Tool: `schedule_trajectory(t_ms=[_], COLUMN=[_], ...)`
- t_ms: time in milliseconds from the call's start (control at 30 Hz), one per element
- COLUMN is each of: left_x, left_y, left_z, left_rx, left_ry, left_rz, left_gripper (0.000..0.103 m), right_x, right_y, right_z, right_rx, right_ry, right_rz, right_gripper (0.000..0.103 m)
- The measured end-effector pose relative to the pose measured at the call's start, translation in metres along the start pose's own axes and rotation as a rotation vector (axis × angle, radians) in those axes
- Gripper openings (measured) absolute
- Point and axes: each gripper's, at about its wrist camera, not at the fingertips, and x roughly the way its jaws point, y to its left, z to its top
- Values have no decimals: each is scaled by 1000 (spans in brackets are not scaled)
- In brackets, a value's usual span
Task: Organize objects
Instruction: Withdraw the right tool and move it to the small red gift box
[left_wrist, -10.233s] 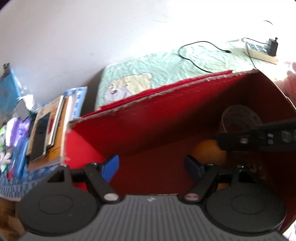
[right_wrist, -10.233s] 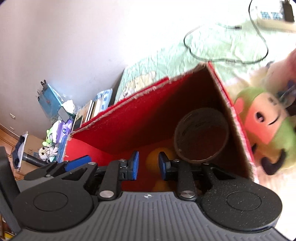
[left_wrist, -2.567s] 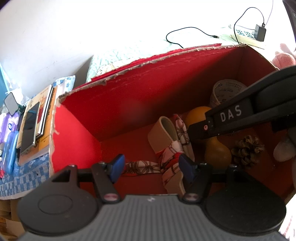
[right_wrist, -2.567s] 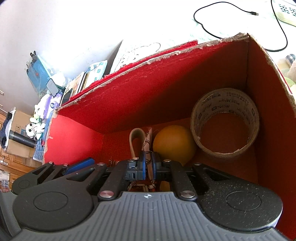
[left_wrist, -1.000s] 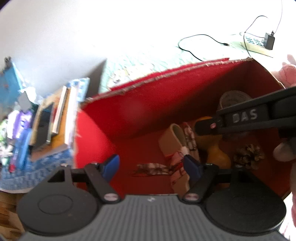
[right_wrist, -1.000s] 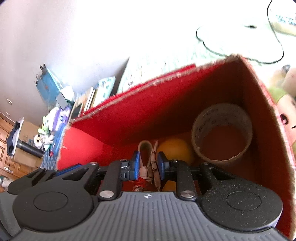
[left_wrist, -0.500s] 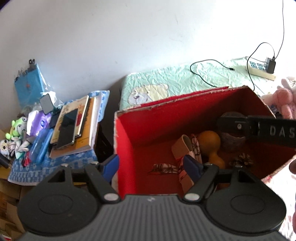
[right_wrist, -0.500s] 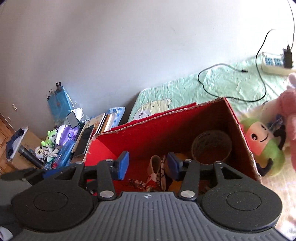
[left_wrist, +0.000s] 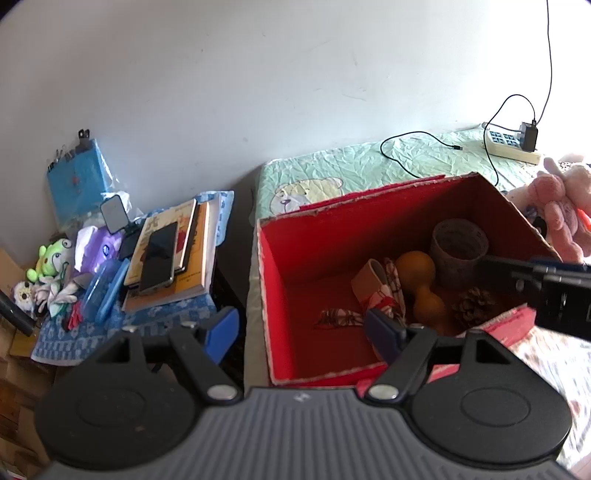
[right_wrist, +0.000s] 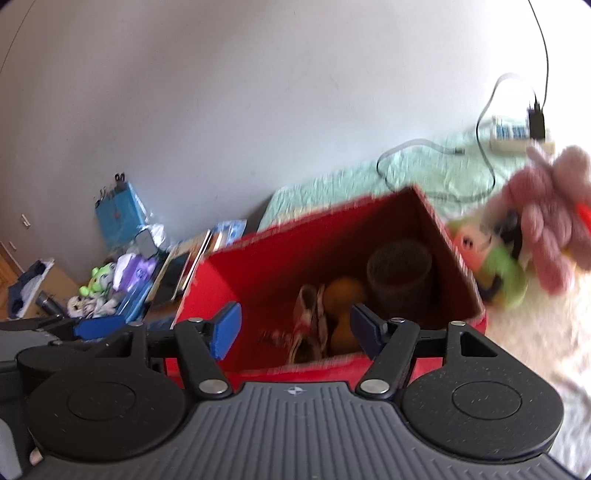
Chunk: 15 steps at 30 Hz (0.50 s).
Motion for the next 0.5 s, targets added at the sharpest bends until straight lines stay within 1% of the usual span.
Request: schedule_trajectory(t_ms=[67,167,233,367,433,500], left_x=[-2,-5,-7,-3,3,11], left_y=[2,7,14,21,21,20], left_z=[-5,-14,-20,-34,-43,-53], left_rx=[-2,-11,-32,-62,-65,-67], left_ry=[7,22,38,80,109,153], left_rz=[5,17,14,-2,-20,-54], left_gripper=[79,80,82,84,84,84], right_x=[-2,0,2,12,18,24], right_y=[0,3,6,4,-1,-9], right_z=[-5,-10,-14,-24,-30,-36], right_rx=[3,-20,-31,-20,8,44], right_ry=[27,89,122,186,229,276], right_rz=[23,99,126,139,131,125], right_gripper=[69,69,69,69,69,69])
